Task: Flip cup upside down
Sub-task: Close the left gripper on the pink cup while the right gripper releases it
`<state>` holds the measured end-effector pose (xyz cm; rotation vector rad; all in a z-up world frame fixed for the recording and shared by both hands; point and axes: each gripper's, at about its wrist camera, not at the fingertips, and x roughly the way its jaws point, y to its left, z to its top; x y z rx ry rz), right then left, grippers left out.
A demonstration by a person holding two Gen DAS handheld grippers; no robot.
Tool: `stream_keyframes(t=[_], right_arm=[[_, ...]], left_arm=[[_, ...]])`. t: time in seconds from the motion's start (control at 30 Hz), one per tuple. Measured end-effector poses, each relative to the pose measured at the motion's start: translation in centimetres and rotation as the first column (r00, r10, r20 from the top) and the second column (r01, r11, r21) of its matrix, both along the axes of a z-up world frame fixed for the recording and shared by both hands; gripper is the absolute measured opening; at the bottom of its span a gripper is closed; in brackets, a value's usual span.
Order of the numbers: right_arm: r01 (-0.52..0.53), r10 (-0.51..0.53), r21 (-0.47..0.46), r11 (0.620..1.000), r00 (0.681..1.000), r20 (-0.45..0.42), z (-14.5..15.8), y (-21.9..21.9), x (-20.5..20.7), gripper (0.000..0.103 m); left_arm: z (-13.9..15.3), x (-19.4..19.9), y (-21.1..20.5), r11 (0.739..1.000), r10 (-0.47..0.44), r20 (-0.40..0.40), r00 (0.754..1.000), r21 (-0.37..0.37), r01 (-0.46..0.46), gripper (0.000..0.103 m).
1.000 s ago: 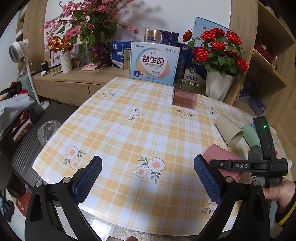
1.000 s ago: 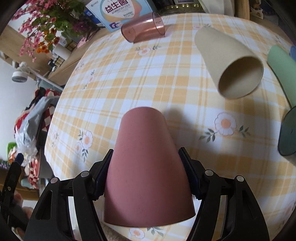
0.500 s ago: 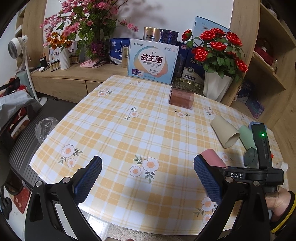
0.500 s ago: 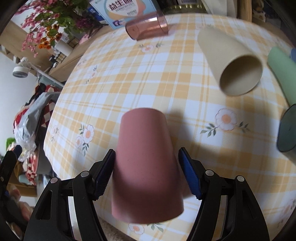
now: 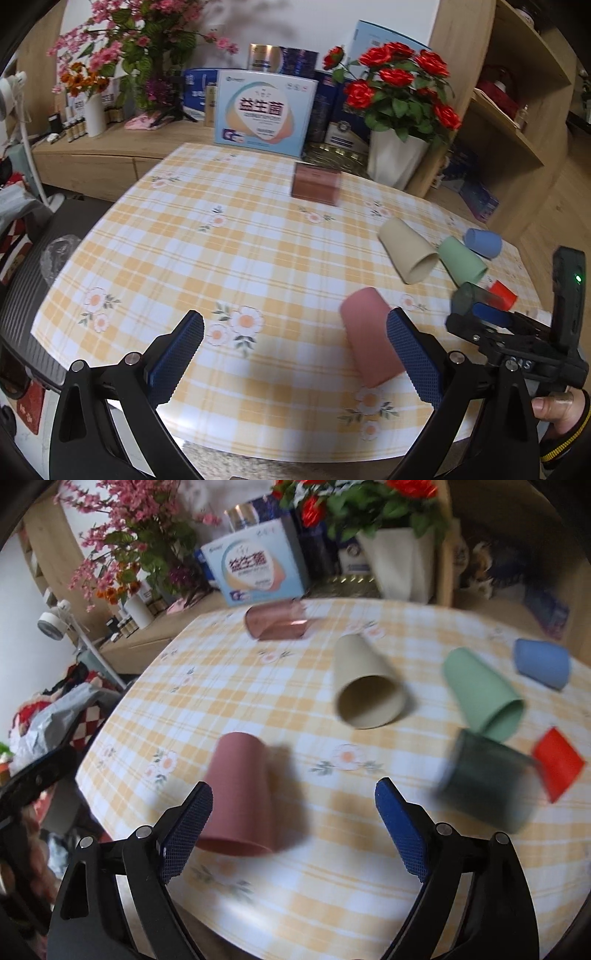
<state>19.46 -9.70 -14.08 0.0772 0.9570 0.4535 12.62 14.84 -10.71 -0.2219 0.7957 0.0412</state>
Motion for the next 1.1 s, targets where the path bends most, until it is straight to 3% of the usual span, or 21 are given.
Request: stream_keyframes(t=[0.23,0.43,0.6,0.77,1.1], right_arm=[[0.134,-0.134,0.007,0.991,0.990,0.039,-0.4,-7.6,-1.9,0.087],[0.204,-0.203,-0.028,0.979,0.978,0.038,-1.3,-12.2,-2.7,0.087],[0.230,-0.227,-0.051,0.972,0.972,0.056,-1.4,-13.8,-2.8,0.087],[0.238,-0.236,-0.039,0.971,0.970,0.057,-1.5,-14.5,-2.7,0.087],[0.257,-0.256,-0.024,0.966,0.966,0.036,-2.2,-15.6,-2.5,0.087]], left_arm=[[-0.6,1.8,-2.4,0.999,-0.037,-0.054,0.998,-0.017,0.036,0.090],[-2.7,5.1,-3.0,0.992,-0.038,-0.163,0.986,-0.128,0.017,0.082],[-5.6,9.3,-3.9,0.969,-0.067,-0.297,0.953,-0.248,-0.009,0.077],[-7.7,12.6,-4.6,0.955,-0.074,-0.398,0.914,-0.294,-0.051,0.073],[-11.0,15.6,-4.7,0.959,-0.044,-0.512,0.858,-0.264,-0.108,0.069]])
